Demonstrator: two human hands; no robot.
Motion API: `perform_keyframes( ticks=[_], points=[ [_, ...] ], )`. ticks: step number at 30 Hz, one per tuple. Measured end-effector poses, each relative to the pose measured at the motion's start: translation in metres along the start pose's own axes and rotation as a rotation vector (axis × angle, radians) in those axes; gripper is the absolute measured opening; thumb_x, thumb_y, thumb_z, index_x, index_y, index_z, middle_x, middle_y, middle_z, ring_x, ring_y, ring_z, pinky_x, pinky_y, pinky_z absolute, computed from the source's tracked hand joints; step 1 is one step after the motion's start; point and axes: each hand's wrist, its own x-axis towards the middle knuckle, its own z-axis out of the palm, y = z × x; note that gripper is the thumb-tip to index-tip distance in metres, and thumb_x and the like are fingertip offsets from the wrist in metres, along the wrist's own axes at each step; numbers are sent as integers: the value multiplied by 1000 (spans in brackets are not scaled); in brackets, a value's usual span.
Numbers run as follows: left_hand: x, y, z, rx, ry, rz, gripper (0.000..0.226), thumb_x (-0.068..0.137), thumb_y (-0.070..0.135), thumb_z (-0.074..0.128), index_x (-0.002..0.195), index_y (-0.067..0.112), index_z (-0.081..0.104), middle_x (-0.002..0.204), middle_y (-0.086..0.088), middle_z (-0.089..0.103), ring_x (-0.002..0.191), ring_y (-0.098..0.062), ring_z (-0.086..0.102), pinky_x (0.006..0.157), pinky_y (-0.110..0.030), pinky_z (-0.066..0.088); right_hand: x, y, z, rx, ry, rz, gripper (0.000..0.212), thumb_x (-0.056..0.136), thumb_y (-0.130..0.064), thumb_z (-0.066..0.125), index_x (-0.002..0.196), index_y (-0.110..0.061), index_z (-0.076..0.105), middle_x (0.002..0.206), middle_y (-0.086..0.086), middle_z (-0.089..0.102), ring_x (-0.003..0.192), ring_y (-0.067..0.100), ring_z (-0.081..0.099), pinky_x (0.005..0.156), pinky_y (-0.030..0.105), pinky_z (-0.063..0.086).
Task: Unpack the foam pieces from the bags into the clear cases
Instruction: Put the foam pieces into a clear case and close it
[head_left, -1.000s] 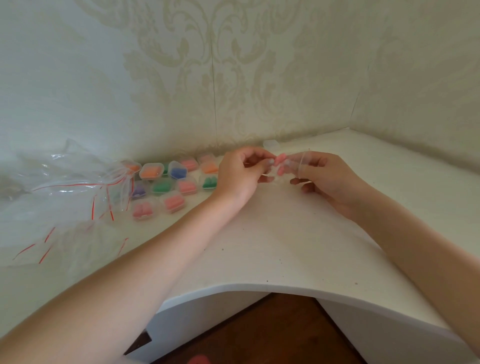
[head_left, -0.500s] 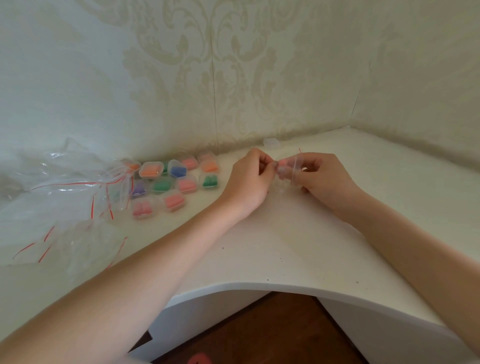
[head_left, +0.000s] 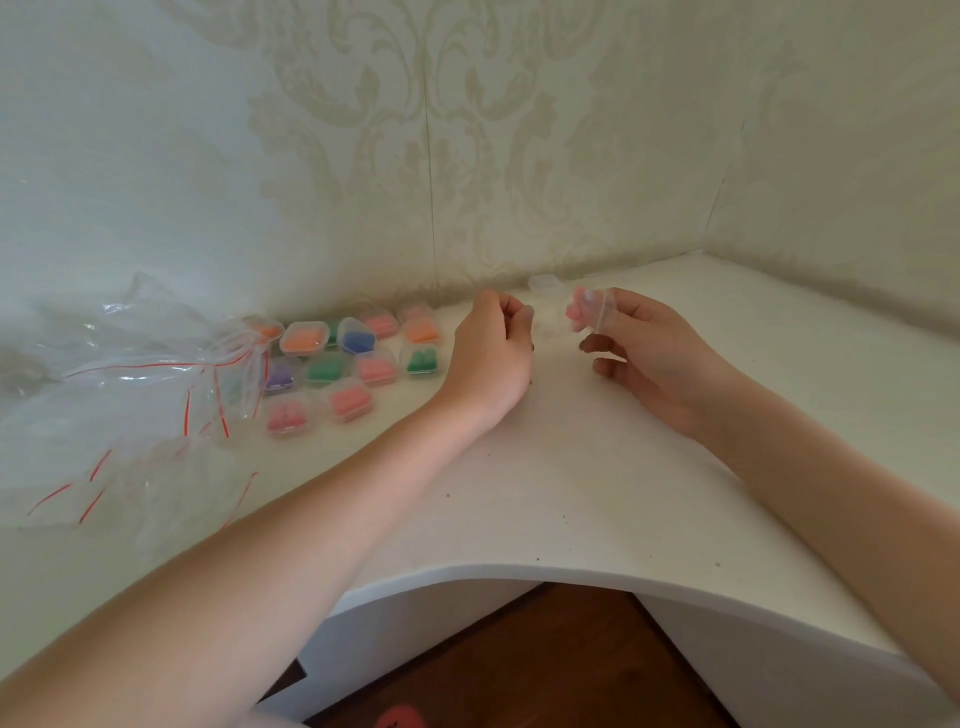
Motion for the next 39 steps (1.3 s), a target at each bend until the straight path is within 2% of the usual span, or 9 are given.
perform_keyframes(
  ticks=[3,5,14,19,23,26,32,36,39],
  points=[
    [-1,0,1,32,-34,53,13,99,15,41,86,16,44,70,1,51,63,-15,50,61,-32,44,1,-2,-5,164,-5,77,19,78,-38,64,84,-20,61,71,-15,62,66,5,52,57,16,39],
    [-2,-1,1,50,-45,72,10,99,16,41,90,12,45,70,2,50,63,-14,49,60,-29,43,2,-2,-7,199,-14,103,16,85,-35,62,82,-19,62,69,-14,62,65,5,52,54,15,41],
    [3,-5,-1,90,57,40,20,99,16,40,80,22,40,72,5,47,67,-19,50,60,-33,41,4,1,-4,80,-33,62,16,91,-28,58,80,-18,62,76,-11,64,62,4,41,53,15,35],
    [3,-4,-3,83,73,-13,23,99,18,40,78,25,38,75,3,49,69,-20,51,63,-35,44,0,2,-4,-248,50,-175,18,88,-27,64,74,-16,65,85,-1,69,64,4,47,54,17,33],
    [1,-2,-4,117,63,-2,16,99,19,40,83,20,41,81,-2,55,72,-23,56,65,-37,48,-1,1,-2,-468,102,-315,24,89,-31,64,71,-16,63,91,4,70,61,14,46,59,24,38],
    [-2,2,-2,14,-9,-67,19,97,20,44,79,22,40,82,-4,62,69,-18,62,59,-31,49,-3,0,1,-432,143,-306,19,90,-22,59,71,-20,57,88,1,70,60,10,48,57,17,39],
    [-8,14,-2,-214,-236,-154,18,93,22,54,96,4,52,76,-6,66,60,-14,63,55,-21,52,-4,5,2,-436,83,-288,16,89,-12,53,76,-22,54,81,-5,61,64,12,52,63,24,45],
    [-10,14,-4,-258,-230,-131,10,92,14,57,95,5,51,69,-6,63,56,-14,62,54,-22,53,-4,6,2,-460,32,-316,16,89,-15,53,76,-24,52,81,-8,57,60,9,50,63,26,45],
    [-9,12,-5,-278,-190,-144,13,89,11,61,96,6,51,65,-5,62,53,-15,61,54,-24,53,-2,6,1,-519,31,-326,16,89,-18,54,75,-26,53,82,-7,58,53,1,45,59,17,40]
  ],
)
